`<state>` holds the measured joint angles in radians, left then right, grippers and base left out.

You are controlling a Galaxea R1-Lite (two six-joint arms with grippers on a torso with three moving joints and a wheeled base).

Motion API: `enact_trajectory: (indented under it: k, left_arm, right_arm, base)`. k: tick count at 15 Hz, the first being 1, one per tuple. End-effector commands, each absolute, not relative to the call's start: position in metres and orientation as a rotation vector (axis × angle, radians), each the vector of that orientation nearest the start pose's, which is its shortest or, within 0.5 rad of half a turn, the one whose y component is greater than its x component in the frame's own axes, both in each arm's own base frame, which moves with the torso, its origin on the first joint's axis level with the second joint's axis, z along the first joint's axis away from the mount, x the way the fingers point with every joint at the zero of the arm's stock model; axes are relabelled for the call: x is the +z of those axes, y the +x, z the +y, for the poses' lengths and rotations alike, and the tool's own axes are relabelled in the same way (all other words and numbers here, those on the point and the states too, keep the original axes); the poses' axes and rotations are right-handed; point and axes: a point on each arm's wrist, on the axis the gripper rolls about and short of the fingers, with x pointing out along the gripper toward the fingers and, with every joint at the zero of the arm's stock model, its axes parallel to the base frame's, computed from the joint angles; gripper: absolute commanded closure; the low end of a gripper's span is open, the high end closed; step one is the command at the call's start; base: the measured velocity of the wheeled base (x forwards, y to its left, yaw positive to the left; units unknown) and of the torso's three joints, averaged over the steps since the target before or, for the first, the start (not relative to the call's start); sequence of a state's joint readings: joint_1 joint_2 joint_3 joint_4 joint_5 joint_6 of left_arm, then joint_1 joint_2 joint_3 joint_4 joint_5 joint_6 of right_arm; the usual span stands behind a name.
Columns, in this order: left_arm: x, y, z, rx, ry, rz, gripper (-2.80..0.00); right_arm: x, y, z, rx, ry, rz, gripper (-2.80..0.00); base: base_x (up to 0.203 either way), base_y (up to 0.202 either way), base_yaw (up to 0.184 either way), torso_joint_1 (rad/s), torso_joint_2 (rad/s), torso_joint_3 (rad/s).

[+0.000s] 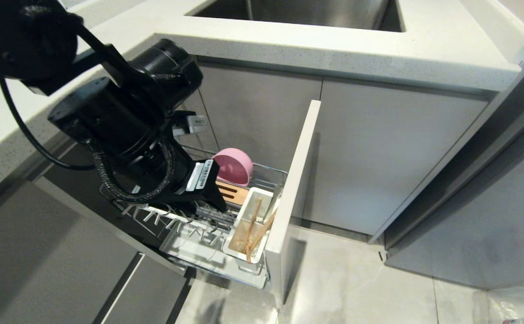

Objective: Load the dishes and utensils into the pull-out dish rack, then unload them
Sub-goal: Pick up the chopsticks and place it in the cupboard

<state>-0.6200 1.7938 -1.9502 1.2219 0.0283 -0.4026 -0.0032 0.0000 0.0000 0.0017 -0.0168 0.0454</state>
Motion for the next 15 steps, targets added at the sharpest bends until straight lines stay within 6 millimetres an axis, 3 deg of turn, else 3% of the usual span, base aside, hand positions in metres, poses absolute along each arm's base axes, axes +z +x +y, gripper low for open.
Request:
enact_trajectory:
  k: [1, 6, 15]
  left_arm:
    - [0.323, 0.208, -0.147, -0.331, -0.040, 1.045, 0.00]
    - [0.363, 0.174, -0.111, -0.314, -0.126, 0.830, 0.00]
    - [0.417, 0.122, -0.026, -0.003, -0.304, 0.370, 0.00]
  right_arm:
    - [0.075, -0.023, 0.000, -0.020, 0.046, 0.003, 0.00]
    - [0.075, -0.023, 0.000, -0.020, 0.044, 0.003, 0.00]
    - [0.075, -0.023, 0.000, -0.020, 0.046, 0.003, 0.00]
  base:
    - [0.000, 0.000, 0.000, 0.000, 0.00, 0.000]
    - [0.000, 0.000, 0.000, 0.000, 0.00, 0.000]
    - [0.000, 0.000, 0.000, 0.000, 0.00, 0.000]
